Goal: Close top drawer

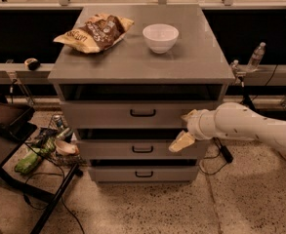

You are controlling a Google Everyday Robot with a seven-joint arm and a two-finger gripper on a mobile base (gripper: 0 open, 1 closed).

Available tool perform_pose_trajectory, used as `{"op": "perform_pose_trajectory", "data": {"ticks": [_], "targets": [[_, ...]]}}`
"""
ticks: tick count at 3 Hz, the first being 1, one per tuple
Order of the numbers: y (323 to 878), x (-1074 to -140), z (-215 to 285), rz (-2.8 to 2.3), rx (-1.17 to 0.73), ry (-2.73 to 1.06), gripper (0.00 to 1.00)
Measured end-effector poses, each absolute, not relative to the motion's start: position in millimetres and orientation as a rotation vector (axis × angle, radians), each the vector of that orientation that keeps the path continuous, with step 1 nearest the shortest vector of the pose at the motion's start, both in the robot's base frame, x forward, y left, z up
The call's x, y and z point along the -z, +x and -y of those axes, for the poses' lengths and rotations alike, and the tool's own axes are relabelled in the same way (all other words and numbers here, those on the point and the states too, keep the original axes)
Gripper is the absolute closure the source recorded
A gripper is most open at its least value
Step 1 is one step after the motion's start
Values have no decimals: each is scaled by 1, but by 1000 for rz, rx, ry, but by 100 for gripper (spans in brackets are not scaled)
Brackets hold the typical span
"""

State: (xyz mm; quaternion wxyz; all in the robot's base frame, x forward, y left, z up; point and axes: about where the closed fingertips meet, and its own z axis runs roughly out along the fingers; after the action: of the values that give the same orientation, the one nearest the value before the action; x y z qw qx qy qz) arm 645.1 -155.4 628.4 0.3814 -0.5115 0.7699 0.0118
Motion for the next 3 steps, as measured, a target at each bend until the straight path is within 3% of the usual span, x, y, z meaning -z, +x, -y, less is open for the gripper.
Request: {"op": "perform_pose_trajectory", "data": {"ticks": [1,2,3], "targets": [[645,-628,155,-1965,-30,-1305,19],[643,-629,155,-1966,-27,-1310,50],[618,-643,151,-1989,24,-1382,74]]}}
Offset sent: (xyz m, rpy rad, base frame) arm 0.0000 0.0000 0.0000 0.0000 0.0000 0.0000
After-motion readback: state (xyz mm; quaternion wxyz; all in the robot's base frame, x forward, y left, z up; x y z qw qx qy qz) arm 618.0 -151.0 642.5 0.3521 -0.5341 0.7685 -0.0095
